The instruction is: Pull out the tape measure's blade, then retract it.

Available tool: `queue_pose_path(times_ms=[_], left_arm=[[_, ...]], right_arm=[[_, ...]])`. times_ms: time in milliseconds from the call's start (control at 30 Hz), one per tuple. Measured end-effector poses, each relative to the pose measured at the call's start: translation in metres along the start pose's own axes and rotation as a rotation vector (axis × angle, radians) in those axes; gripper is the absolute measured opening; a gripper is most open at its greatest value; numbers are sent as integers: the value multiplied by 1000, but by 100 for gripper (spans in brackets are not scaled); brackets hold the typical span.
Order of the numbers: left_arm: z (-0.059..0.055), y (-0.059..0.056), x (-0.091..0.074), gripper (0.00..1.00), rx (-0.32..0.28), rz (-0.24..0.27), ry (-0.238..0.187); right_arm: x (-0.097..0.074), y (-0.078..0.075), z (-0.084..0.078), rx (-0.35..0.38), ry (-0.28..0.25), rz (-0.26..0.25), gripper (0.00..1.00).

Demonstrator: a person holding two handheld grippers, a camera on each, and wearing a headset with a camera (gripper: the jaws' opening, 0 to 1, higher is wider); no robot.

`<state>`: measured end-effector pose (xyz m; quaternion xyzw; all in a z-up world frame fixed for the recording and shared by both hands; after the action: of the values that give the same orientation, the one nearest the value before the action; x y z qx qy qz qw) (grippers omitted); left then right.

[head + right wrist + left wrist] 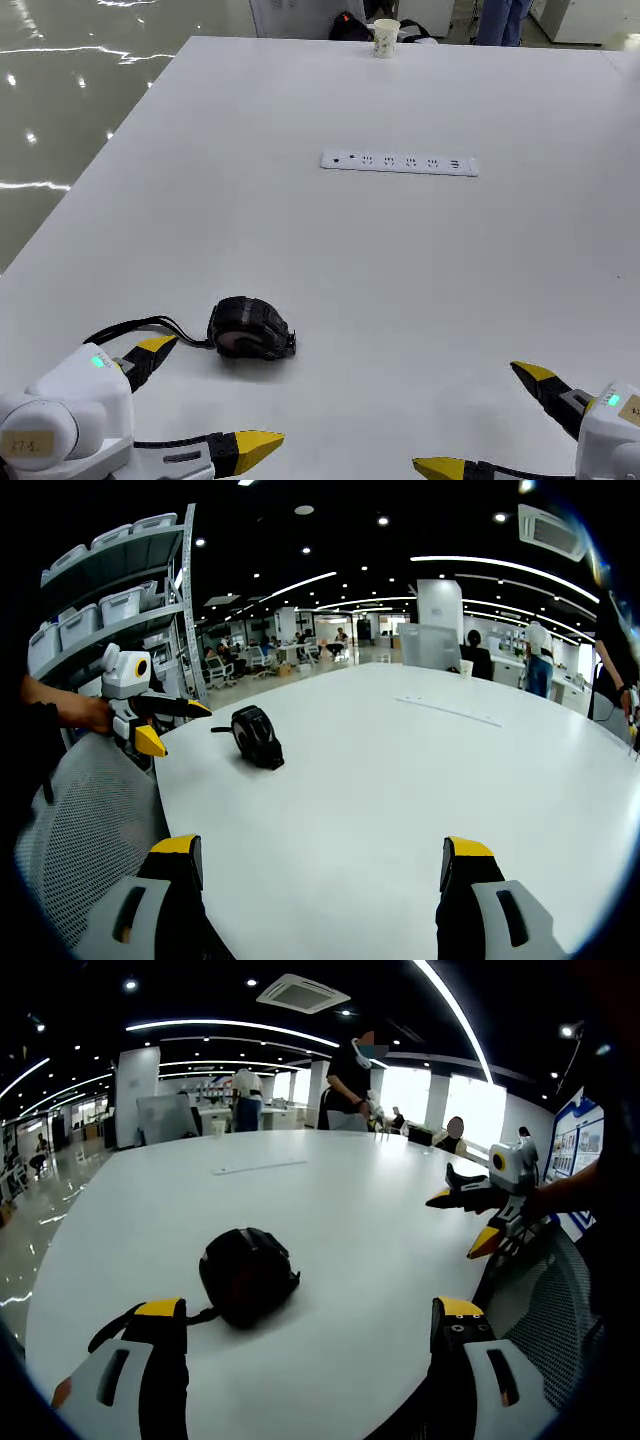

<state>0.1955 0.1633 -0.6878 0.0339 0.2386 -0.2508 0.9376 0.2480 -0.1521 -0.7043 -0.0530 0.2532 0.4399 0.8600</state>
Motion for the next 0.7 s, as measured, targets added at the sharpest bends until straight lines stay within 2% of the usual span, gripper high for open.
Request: queue_pose_path(times_ms=[300, 367, 467, 700], left_arm=[[0, 0, 0, 99, -7, -2, -3], [0, -1, 0, 99, -27, -13, -1], [0, -1, 1, 99, -6, -5, 0], [0, 0, 0, 99, -2, -1, -1]], right_arm=[[0, -1, 0, 0, 2, 0, 99], [-1, -1, 0, 1, 0, -1, 99], [-1, -1, 0, 1, 1, -1, 99], [-1, 0, -1, -1, 0, 1, 99]])
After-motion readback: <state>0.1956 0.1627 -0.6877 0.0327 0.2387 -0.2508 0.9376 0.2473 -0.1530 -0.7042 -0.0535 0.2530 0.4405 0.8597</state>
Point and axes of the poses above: the centre of the closed fingertips' face, and the gripper's own axes: x roughly forward along the fingers, y roughly to its left, z roughly out of its top, the point moved 8 cm from there along -x, roughly backward along the fingers, and after that the axes turned 3 degrees about x, right-handed, at the moved point
